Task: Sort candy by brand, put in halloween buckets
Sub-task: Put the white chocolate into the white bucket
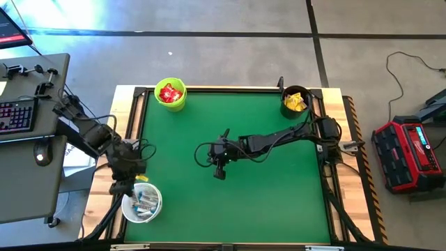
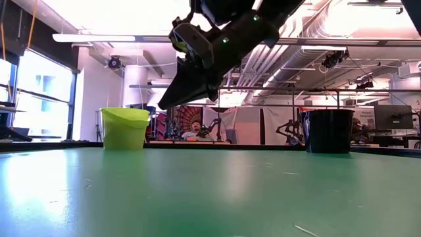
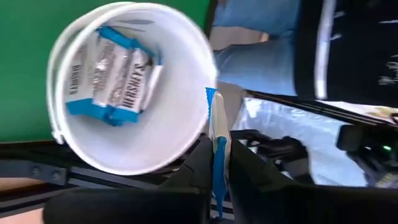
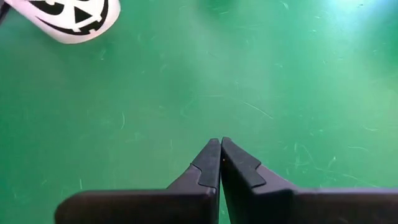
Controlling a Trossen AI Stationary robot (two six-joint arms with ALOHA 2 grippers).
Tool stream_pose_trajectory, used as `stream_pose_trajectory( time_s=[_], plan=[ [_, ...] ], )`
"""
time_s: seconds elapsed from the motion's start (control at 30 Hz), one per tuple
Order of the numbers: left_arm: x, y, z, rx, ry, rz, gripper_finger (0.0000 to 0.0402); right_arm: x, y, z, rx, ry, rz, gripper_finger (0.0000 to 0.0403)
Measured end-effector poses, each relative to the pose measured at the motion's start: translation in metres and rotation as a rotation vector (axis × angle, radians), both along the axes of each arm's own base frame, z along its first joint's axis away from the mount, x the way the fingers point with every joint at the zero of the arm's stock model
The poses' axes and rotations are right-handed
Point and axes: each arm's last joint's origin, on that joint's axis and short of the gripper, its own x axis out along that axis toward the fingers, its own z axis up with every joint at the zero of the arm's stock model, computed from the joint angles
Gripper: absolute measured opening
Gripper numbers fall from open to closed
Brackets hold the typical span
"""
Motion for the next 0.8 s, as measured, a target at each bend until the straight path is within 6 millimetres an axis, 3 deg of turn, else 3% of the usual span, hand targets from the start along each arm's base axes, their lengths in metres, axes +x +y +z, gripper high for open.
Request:
stream_pose_trajectory(
  time_s=[0.33, 0.57, 0.8],
  plan=[
    [0.001, -0.003, -0.052, 0.081, 0.086, 0.004, 0.0014, 0.000, -0.005, 0.000, -0.005, 0.001, -0.005, 0.0000],
    [0.006, -0.007, -0.075, 0.050, 0.062, 0.017, 0.0014, 0.000, -0.005, 0.000, -0.006, 0.002, -0.006, 0.0000],
    [0.007, -0.009, -0.085, 0.033, 0.061, 0.011, 0.0014, 0.000, -0.005, 0.000, -0.007, 0.003, -0.008, 0.0000]
  ],
)
